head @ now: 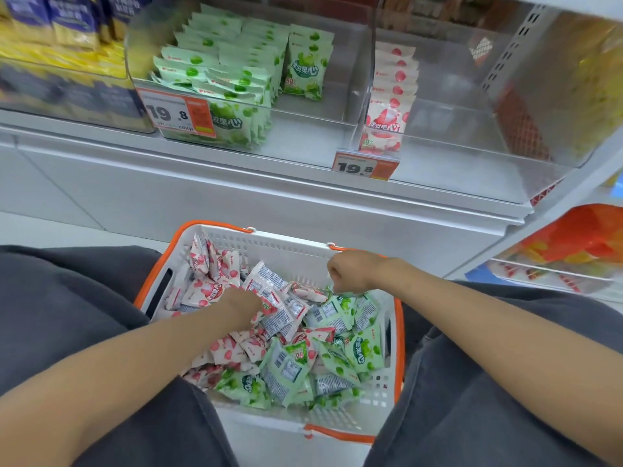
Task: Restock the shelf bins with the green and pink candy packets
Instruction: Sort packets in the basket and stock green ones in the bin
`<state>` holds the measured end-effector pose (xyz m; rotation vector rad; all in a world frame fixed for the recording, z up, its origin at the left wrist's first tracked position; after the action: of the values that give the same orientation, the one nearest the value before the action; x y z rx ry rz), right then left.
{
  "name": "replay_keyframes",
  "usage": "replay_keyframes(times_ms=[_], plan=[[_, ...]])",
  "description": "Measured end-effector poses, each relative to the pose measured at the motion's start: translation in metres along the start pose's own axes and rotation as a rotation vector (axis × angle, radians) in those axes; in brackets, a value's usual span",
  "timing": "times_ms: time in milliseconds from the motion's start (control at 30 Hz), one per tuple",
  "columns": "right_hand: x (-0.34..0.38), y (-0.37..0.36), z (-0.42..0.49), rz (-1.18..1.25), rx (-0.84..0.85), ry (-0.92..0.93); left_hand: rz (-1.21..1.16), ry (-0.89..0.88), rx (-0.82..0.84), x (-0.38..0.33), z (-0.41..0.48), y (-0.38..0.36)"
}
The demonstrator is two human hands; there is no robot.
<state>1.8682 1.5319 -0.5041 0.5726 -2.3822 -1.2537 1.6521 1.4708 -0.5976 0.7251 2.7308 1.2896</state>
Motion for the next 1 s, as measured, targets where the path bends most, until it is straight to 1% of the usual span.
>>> replay_keyframes(times_ms=[100, 167, 200, 233, 300, 367, 400, 433, 500, 533, 567, 600, 667, 700, 767, 833, 933, 1000], plan=[[-0.005, 0.002, -0.002, 0.034, -0.034, -0.016, -0.109, 0.040, -0.095, 0.001, -0.004, 0.019], [-0.009, 0.005, -0.004, 0.054, -0.063, -0.027, -0.279, 0.068, -0.178, 0.002, -0.005, 0.036], [-0.012, 0.006, -0.005, 0.069, -0.077, -0.037, -0.422, 0.077, -0.217, 0.004, -0.004, 0.046], [-0.015, 0.007, -0.005, 0.091, -0.090, -0.046, -0.623, 0.094, -0.262, 0.005, -0.002, 0.056], [-0.018, 0.008, -0.009, 0.168, -0.117, -0.043, -1.124, 0.139, -0.324, 0.007, -0.001, 0.077], [-0.016, 0.008, -0.012, 0.273, -0.154, -0.024, -1.602, 0.146, -0.251, 0.003, -0.007, 0.099], [-0.014, 0.009, -0.014, 0.319, -0.195, -0.010, -1.771, 0.136, -0.202, 0.001, -0.011, 0.108], [-0.014, 0.010, -0.015, 0.363, -0.247, 0.000, -1.875, 0.125, -0.172, -0.001, -0.015, 0.116], [-0.016, 0.016, -0.019, 0.443, -0.349, -0.004, -2.003, 0.116, -0.158, -0.002, -0.020, 0.127], [-0.018, 0.020, -0.021, 0.486, -0.375, -0.016, -2.003, 0.123, -0.168, -0.003, -0.023, 0.131], [-0.020, 0.025, -0.024, 0.542, -0.378, -0.036, -1.927, 0.128, -0.233, -0.005, -0.025, 0.135], [-0.021, 0.029, -0.026, 0.619, -0.372, -0.058, -1.772, 0.115, -0.346, -0.006, -0.026, 0.140], [-0.020, 0.039, -0.032, 0.811, -0.338, -0.082, -1.411, 0.023, -0.656, -0.009, -0.028, 0.150], [-0.018, 0.043, -0.035, 0.901, -0.324, -0.073, -1.326, -0.029, -0.779, -0.011, -0.028, 0.154], [-0.012, 0.051, -0.040, 1.053, -0.339, -0.039, -1.343, -0.030, -0.895, -0.011, -0.023, 0.161], [-0.007, 0.059, -0.046, 1.148, -0.431, -0.027, -1.359, 0.069, -1.001, -0.011, -0.017, 0.170], [-0.006, 0.069, -0.051, 1.221, -0.589, -0.044, -1.389, 0.158, -1.155, -0.016, -0.016, 0.191], [-0.010, 0.079, -0.054, 1.235, -0.632, -0.049, -1.393, 0.169, -1.256, -0.017, -0.017, 0.204]])
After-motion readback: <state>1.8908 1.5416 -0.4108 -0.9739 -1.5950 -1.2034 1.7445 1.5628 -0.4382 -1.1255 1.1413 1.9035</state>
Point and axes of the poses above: each hand's wrist, its own z-axis towards the middle knuckle, its own y-axis out of the back of the hand, x = y × z, the point moved 1 cm from there along z, towards the middle knuckle, and after that the axes turned 6 degrees about -x, right-handed, at the moved point
